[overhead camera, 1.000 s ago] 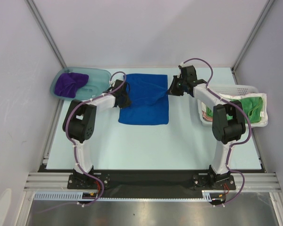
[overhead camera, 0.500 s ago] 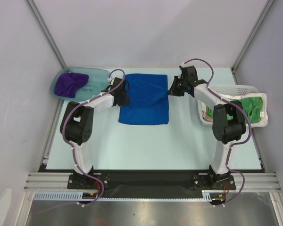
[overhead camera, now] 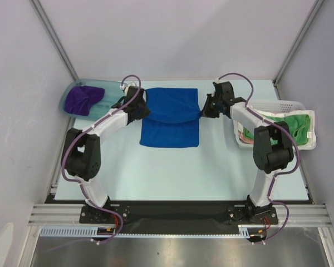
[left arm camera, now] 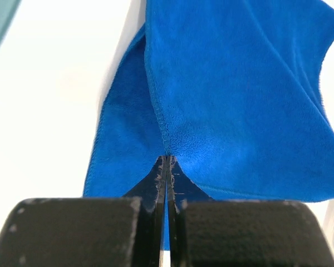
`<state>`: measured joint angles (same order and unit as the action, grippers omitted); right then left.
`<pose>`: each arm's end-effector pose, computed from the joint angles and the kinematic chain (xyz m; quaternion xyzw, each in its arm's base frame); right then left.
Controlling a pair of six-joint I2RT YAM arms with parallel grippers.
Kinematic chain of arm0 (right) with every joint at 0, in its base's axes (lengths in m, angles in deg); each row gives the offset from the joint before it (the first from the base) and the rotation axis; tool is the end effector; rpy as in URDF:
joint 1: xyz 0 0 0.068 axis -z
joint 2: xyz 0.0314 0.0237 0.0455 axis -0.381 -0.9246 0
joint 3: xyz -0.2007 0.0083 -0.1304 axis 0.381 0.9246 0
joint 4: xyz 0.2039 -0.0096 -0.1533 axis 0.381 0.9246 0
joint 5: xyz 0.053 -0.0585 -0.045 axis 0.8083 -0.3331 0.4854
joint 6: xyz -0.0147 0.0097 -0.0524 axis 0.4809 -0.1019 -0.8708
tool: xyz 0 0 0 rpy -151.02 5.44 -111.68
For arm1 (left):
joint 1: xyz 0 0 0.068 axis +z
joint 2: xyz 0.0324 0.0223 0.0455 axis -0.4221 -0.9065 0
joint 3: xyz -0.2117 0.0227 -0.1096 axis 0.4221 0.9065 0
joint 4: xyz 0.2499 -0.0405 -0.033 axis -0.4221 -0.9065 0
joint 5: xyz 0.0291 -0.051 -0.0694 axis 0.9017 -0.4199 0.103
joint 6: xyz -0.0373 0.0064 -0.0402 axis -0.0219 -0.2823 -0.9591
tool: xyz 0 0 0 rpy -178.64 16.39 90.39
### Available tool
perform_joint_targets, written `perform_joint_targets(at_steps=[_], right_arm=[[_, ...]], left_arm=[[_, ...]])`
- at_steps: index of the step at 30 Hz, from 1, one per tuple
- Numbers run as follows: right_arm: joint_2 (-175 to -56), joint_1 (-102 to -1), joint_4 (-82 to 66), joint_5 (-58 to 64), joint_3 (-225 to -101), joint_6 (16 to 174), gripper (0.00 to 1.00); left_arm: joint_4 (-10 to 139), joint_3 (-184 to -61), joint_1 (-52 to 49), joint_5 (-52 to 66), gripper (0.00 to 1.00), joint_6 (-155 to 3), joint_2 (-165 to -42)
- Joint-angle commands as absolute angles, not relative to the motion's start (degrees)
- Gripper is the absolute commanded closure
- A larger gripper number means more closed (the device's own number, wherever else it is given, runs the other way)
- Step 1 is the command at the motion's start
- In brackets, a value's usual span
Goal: Fold and stack the towels
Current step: Fold the towel
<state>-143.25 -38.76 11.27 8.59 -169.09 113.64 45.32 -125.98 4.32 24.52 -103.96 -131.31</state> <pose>0.3900 0.1238 0.1967 0.0305 0.9224 0.2356 0.3046 0.3670 -0.1320 0.2045 -0.1843 0.8998 -0.1326 0.3726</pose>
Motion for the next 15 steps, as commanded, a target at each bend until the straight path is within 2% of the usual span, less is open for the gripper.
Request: perform_joint_targets(at_steps=[1,15], right_arm=[[-138.2,-39.4,11.4,7.1,-168.8,112.6,1.0],[-132.9,-42.5,12.1,5.6,-161.5,111.7,1.0]], left_arm=[[44.9,-124.6,4.9,26.1,1.0,-102.5,-126.6],[44.1,-119.9,5.6,25.1,1.0,-102.0,-121.6]])
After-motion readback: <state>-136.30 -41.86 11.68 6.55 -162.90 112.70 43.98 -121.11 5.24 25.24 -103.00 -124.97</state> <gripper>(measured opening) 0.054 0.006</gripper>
